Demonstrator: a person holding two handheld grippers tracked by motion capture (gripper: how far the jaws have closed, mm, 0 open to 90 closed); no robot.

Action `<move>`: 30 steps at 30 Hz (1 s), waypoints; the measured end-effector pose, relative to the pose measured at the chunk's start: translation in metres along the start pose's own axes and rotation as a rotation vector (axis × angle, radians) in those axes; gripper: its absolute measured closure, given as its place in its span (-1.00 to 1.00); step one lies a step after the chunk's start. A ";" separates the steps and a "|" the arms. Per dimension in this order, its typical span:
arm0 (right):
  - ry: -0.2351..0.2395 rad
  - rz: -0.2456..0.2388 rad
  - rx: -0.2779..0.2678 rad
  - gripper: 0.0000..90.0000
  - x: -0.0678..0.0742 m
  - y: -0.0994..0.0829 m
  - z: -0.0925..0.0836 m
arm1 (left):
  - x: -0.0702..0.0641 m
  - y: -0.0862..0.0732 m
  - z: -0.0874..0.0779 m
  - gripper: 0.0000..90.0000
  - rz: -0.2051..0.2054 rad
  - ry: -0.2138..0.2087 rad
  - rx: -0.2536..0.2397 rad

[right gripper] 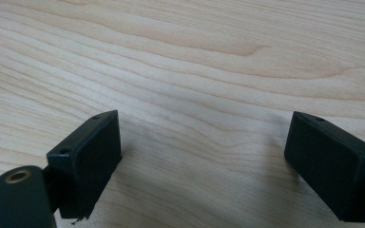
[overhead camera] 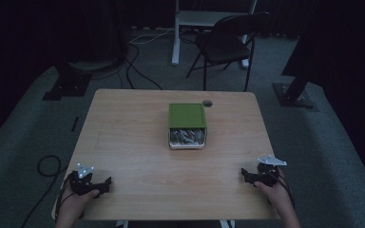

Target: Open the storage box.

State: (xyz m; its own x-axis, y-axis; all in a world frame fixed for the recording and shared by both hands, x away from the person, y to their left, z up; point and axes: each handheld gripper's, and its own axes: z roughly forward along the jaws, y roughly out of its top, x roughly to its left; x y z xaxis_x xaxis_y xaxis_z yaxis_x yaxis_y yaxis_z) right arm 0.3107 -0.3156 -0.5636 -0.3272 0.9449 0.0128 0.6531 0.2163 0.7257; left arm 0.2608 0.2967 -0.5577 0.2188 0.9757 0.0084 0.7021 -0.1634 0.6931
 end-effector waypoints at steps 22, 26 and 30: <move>-0.001 0.000 -0.001 -0.74 0.000 0.000 0.000 | -0.055 0.030 0.015 -0.93 0.187 -0.078 -0.025; -0.001 -0.001 -0.001 -0.74 0.000 0.000 0.000 | -0.067 0.034 0.019 -0.93 0.228 -0.095 -0.019; -0.001 0.000 -0.001 -0.74 0.000 0.000 0.000 | -0.076 0.037 0.021 -0.93 0.257 -0.107 -0.019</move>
State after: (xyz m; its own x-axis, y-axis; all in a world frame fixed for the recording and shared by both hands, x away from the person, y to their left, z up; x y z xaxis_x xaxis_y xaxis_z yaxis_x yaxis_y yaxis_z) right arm 0.3108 -0.3157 -0.5637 -0.3268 0.9450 0.0119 0.6521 0.2164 0.7266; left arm 0.2842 0.2129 -0.5482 0.4594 0.8814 0.1099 0.6013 -0.3997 0.6918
